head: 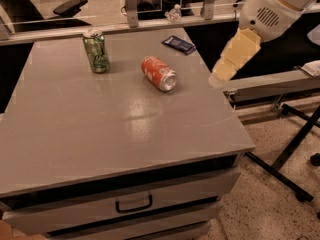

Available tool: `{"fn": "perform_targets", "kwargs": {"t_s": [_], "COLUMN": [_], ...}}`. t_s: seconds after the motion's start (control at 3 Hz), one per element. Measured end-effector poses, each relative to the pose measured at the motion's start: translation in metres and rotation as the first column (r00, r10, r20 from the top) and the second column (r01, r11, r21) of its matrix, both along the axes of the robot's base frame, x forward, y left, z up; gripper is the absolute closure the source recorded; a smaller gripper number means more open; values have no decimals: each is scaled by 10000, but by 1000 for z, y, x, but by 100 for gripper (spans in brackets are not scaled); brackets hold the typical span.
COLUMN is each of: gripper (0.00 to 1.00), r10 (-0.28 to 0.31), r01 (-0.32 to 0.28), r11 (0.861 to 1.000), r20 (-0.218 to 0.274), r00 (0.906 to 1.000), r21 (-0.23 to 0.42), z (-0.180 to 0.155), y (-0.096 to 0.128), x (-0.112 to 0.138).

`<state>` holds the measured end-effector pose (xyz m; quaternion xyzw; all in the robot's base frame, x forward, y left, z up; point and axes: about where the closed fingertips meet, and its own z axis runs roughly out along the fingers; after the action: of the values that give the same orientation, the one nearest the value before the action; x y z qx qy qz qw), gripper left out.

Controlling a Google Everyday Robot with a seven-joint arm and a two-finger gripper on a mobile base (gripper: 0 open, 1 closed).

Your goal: Place coke can upright

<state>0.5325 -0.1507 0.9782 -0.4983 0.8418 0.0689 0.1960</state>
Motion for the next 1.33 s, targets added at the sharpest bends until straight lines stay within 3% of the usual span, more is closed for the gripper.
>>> {"fn": "perform_targets", "kwargs": {"t_s": [0.33, 0.67, 1.0, 1.33], "gripper": [0, 0, 0, 0], "r10": [-1365, -2274, -2295, -2623], "r01": [1365, 2293, 2314, 2635], "r11": [9899, 9713, 9708, 9636], "r20": [-46, -349, -361, -307], "r00": [9906, 9732, 9726, 9645], "r21": [387, 629, 638, 446], "z": [3, 3, 3, 9], "y": [23, 31, 30, 41], "x": [34, 40, 40, 41]}}
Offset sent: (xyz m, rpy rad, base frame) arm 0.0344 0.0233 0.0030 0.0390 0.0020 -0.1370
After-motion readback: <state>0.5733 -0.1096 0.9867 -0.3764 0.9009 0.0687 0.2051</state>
